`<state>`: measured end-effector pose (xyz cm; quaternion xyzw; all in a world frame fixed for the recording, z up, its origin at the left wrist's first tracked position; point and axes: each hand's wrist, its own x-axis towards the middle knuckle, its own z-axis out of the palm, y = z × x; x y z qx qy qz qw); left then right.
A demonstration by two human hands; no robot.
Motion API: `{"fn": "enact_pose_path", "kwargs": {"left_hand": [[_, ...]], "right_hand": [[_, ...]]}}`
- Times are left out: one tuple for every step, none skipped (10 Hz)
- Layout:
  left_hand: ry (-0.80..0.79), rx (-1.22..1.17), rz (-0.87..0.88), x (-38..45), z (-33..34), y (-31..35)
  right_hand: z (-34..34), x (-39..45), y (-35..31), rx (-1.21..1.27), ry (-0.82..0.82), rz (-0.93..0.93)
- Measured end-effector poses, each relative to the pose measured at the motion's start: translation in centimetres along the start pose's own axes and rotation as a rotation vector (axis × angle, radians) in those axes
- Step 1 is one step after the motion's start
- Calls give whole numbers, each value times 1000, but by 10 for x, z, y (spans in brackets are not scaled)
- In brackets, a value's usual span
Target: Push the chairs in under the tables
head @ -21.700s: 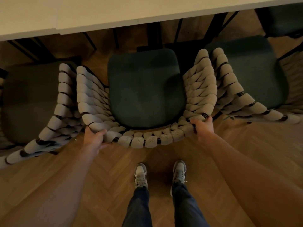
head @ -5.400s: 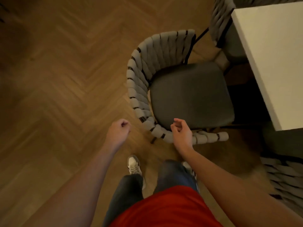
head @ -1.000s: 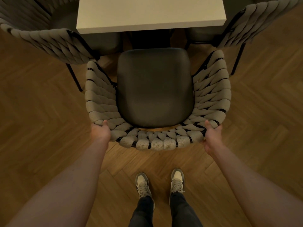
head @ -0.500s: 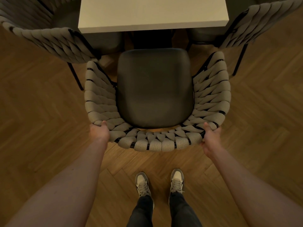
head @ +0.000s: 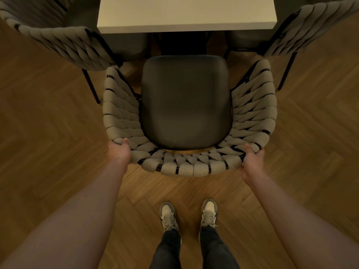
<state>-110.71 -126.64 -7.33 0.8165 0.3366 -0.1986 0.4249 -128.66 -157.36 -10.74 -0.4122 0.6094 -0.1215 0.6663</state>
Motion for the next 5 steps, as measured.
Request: {"fn": "enact_pose_path", "kwargs": {"left_hand": [[-2,-11,0,1,0,0],[-9,-31,-12,3,-1,-2],[-49,-35,-4,-1,-6,-2],[-140,-26,11,-3,-17,-4],[-143,123,137,-5,-34,-12]], "right_hand": [[0,2,2,10,7,9],[0,2,2,-8,13,2],[0,3,3,-48,31,-13],[9,-12,-1,-242,167,-143],[22,-49,-3,-535,278,-426]]}}
